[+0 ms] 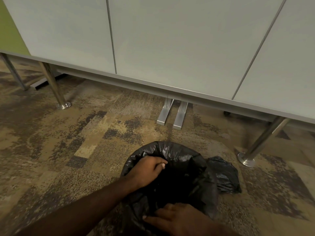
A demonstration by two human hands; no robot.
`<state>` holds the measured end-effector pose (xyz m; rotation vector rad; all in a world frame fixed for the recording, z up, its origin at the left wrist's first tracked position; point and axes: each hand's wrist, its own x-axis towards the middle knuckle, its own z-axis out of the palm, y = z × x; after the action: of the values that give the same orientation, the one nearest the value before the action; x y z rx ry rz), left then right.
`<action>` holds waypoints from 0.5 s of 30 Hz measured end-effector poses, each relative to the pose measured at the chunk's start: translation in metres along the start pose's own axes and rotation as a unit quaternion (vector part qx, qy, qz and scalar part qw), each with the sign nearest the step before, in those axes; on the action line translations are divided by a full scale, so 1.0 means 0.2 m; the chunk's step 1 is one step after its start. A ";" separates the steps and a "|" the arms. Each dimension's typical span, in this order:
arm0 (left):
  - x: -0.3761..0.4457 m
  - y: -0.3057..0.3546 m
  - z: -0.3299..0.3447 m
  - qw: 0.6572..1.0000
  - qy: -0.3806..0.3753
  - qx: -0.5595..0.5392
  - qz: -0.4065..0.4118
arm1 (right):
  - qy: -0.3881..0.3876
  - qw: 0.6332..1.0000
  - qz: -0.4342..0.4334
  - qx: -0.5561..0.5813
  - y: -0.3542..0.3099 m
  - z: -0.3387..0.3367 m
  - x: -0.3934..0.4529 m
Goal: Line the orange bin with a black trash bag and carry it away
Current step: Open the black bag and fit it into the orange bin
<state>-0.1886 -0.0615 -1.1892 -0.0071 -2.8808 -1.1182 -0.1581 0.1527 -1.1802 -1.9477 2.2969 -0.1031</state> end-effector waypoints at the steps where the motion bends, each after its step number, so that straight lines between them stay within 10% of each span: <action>1: -0.01 0.02 -0.03 1.000 0.016 0.009 0.016 | 0.013 1.000 0.007 0.012 0.00 -0.08 0.00; 5: -0.05 0.03 -0.21 0.990 0.130 0.025 0.044 | 0.119 0.983 0.136 0.041 0.09 -0.29 -0.09; 9: -0.14 -0.05 -0.35 0.975 0.202 0.046 -0.075 | 0.174 0.892 0.394 0.139 0.26 -0.32 -0.20; 15: -0.34 -0.11 -0.37 0.957 0.156 -0.052 -0.241 | 0.212 0.769 0.524 0.297 0.33 -0.28 -0.38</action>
<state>-0.1179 -0.1262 -1.1519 0.8273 -2.5967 -1.1971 -0.2180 0.2372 -1.1291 -0.2103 2.7441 -1.0510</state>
